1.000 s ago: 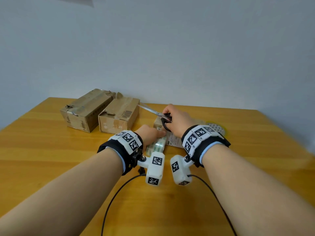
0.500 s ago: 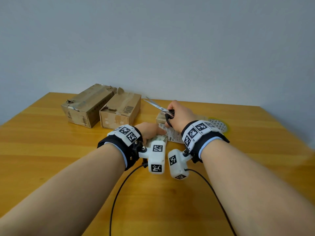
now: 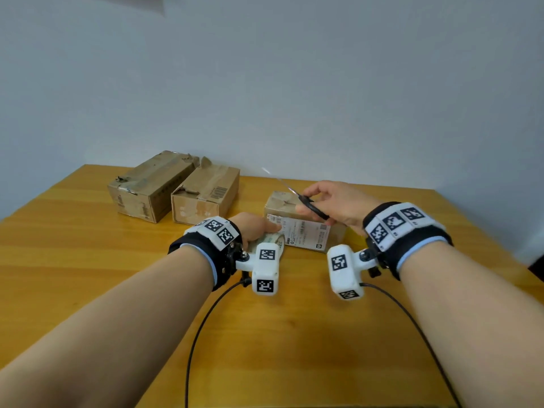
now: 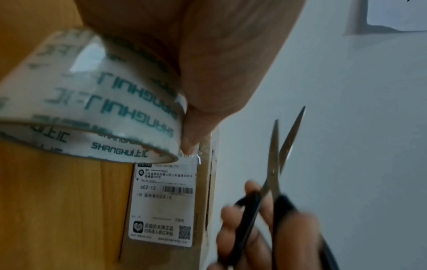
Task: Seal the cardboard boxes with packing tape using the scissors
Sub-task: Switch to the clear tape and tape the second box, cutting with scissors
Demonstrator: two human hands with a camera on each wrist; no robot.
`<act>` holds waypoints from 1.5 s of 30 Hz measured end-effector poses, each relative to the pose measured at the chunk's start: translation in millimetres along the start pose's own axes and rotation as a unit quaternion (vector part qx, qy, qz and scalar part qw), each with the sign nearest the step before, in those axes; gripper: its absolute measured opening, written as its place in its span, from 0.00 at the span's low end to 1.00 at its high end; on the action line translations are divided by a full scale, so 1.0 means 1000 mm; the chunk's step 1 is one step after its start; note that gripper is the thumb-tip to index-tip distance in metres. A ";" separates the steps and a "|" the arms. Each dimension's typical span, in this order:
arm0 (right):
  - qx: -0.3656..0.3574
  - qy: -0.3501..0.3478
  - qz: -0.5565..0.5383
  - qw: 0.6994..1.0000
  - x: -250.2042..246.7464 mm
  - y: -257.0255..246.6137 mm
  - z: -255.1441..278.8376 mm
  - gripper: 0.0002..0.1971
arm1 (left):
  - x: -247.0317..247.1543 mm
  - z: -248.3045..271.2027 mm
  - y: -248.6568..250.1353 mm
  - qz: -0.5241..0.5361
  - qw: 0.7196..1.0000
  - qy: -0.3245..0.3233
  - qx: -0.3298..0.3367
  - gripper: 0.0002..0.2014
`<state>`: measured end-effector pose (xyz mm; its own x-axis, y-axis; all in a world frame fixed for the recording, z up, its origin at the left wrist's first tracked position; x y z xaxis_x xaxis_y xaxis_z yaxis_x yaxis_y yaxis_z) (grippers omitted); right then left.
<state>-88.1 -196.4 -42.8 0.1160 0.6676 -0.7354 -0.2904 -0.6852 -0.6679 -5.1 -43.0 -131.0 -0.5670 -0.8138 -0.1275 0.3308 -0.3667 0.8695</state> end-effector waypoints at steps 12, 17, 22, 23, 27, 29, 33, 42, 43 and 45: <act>0.168 -0.229 -0.070 0.956 0.009 0.077 0.039 0.29 | 0.004 0.014 0.004 0.002 1.000 -0.012 0.006 0.08; 0.150 -0.234 -0.078 0.957 0.022 0.068 0.022 0.39 | 0.006 0.020 -0.003 0.025 0.997 -0.040 -0.069 0.22; 0.137 -0.233 -0.062 0.961 0.021 0.056 0.006 0.41 | 0.003 0.028 0.003 0.009 0.997 -0.039 -0.058 0.10; 0.136 -0.236 -0.062 0.960 0.021 0.055 0.003 0.41 | 0.003 0.028 0.004 0.006 0.998 -0.039 -0.056 0.09; 0.141 -0.263 -0.106 0.949 0.024 0.050 0.000 0.33 | 0.003 0.025 0.007 0.008 0.998 -0.049 -0.040 0.07; 0.146 -0.274 -0.114 0.944 0.025 0.047 0.002 0.25 | 0.003 0.024 0.007 0.008 0.998 -0.057 -0.036 0.06; 0.128 -0.301 -0.078 0.942 0.024 0.044 0.000 0.37 | 0.003 0.022 0.004 -0.004 0.996 -0.073 -0.041 0.06; 0.115 -0.301 -0.020 0.947 0.014 0.040 -0.002 0.35 | -0.006 0.014 -0.001 -0.004 0.996 -0.073 -0.058 0.20; 0.116 -0.295 -0.022 0.948 0.012 0.040 -0.003 0.32 | -0.007 0.014 -0.001 -0.004 0.996 -0.074 -0.058 0.21; 0.114 -0.292 -0.031 0.949 0.012 0.039 -0.003 0.30 | -0.009 0.013 -0.001 0.002 0.995 -0.076 -0.060 0.21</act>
<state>-95.0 -216.1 -77.7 -0.3872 0.7975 -0.4627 -0.5060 -0.6033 -0.6165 -10.6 -29.5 -124.2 -0.6701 -0.7411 -0.0420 0.4166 -0.4223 0.8051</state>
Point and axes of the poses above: each hand's wrist, its own z-axis away from the middle knuckle, its own x-axis out of the palm, y = z × x, the point moved 8 cm from there along -z, towards the middle knuckle, and after that the axes turned 10 degrees about z, right-handed, at the moved point
